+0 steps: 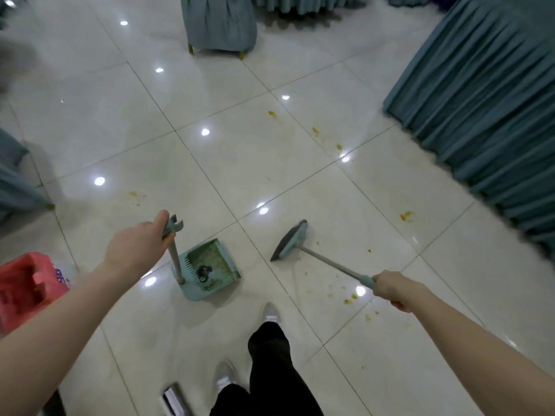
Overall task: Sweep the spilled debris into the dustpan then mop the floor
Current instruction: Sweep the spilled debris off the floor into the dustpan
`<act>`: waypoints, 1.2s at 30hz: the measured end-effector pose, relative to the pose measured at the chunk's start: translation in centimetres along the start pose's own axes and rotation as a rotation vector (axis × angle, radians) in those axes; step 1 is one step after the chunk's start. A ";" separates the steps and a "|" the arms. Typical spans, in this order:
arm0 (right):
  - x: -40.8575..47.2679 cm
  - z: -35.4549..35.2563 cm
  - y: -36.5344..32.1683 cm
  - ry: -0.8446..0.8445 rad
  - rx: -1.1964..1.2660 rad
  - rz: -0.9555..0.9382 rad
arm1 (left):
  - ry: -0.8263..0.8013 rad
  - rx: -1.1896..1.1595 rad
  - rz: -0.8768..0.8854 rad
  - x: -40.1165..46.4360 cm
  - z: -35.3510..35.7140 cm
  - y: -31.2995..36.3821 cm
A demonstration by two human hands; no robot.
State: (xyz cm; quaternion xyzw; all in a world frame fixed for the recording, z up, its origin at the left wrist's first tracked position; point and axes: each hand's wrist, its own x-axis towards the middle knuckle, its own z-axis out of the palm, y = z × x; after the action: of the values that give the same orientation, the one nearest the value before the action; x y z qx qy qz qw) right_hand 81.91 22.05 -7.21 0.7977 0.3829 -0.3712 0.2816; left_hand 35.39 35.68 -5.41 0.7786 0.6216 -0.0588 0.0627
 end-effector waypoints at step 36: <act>-3.7 8.2 10.2 0.192 -0.296 -0.052 | -0.108 0.037 0.044 -6.3 1.1 1.5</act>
State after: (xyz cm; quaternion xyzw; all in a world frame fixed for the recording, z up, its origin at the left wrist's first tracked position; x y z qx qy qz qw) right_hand 85.60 9.00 -7.17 0.7691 0.4789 -0.2400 0.3487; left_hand 35.46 29.07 -5.42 0.7887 0.5990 -0.1106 0.0830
